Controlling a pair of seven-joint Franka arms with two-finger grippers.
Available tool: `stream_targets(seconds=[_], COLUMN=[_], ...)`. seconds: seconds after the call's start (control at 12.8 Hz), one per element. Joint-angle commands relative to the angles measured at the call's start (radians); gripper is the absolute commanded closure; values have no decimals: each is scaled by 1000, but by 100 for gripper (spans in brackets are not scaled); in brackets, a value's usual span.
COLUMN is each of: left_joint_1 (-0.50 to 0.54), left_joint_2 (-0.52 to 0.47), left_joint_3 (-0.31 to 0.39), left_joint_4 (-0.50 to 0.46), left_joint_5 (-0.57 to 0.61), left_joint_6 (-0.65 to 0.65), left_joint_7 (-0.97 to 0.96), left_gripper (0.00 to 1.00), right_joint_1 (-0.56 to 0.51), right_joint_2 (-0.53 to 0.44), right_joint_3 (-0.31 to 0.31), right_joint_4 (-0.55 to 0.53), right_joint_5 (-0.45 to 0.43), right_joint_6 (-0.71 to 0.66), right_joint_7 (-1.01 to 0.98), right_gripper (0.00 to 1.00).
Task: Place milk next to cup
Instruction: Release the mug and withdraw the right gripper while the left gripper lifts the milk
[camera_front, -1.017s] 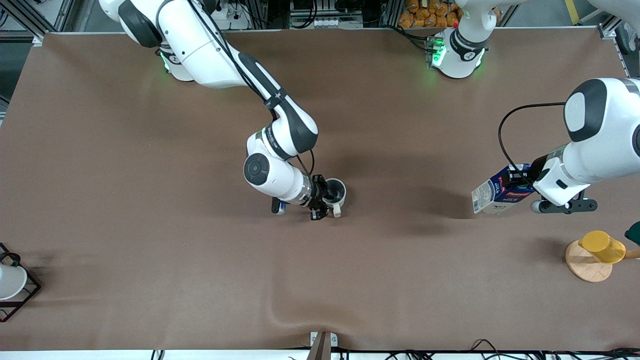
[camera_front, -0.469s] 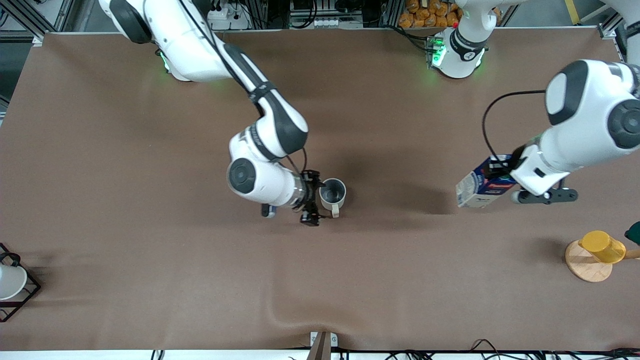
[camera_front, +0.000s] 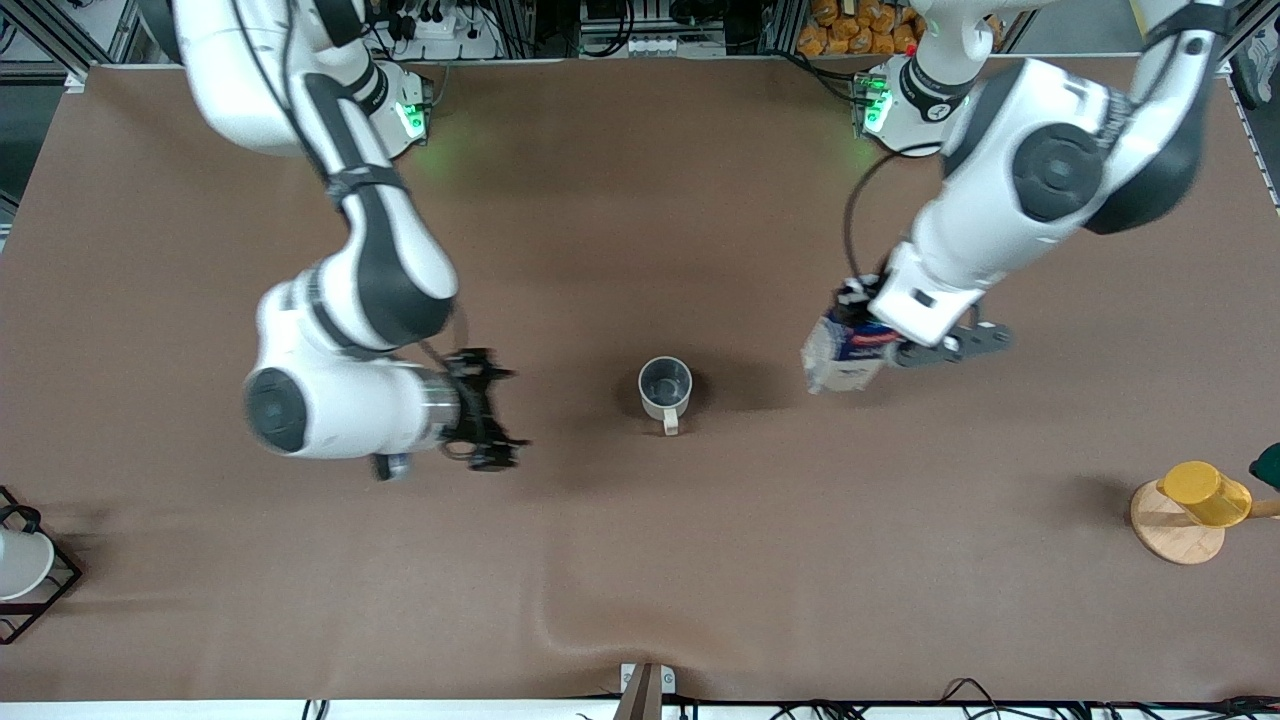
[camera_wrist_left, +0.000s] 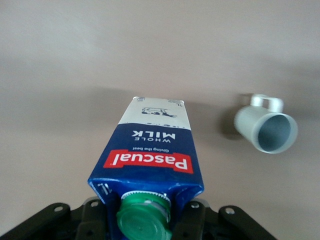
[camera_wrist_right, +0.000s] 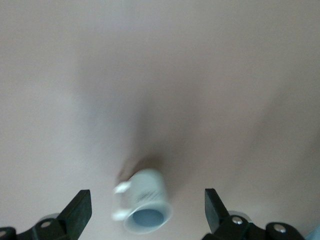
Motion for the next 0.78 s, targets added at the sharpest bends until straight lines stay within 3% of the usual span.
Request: stream_targets(seconds=[0.0, 0.23, 0.47, 0.7], left_joint_1=[-78, -200, -249, -312], left_joint_2=[125, 211, 230, 231], left_joint_3=[-17, -17, -20, -19], left_joint_4=[128, 193, 184, 188], left_joint_5=[-36, -46, -43, -40], left_joint_6=[-19, -6, -23, -63], left_joint_7=[-128, -241, -232, -187], left_gripper=[54, 54, 54, 54], right_joint_1=[-67, -187, -299, -310], right_joint_2=[-50, -159, -252, -386], right_joint_3=[14, 14, 14, 16], right_joint_4=[-36, -194, -299, -455], right_joint_5=[-182, -256, -316, -383], right_joint_6=[-148, -156, -148, -60], right_joint_7=[-242, -526, -830, -1042], right_gripper=[0, 0, 0, 0])
